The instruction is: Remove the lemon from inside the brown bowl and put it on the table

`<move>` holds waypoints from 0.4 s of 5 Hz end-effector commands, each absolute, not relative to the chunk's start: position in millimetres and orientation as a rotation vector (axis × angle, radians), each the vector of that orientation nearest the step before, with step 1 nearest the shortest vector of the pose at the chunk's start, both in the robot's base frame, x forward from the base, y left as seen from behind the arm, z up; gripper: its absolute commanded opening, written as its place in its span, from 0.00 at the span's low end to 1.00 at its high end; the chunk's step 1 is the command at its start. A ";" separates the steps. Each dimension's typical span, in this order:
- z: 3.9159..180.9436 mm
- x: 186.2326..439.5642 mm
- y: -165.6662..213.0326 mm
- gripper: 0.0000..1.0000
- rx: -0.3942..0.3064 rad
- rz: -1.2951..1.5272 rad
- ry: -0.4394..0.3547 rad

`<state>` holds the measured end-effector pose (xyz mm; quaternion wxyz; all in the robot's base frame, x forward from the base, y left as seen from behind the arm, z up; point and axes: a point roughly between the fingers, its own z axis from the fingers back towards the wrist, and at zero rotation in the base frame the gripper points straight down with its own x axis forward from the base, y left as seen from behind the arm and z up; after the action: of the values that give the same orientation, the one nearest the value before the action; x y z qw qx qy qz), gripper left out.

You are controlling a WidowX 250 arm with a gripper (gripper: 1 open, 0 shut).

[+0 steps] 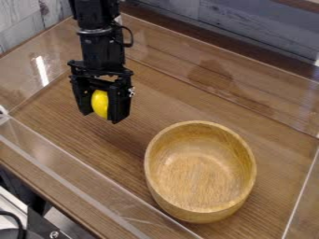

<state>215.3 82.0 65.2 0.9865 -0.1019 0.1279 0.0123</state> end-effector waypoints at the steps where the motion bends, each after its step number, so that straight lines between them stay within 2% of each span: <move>1: 81.8 226.4 86.1 1.00 -0.182 0.020 0.194; 2: 82.2 225.8 85.7 1.00 -0.185 0.017 0.199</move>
<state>216.4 81.3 68.1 0.9859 -0.1053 0.1298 0.0119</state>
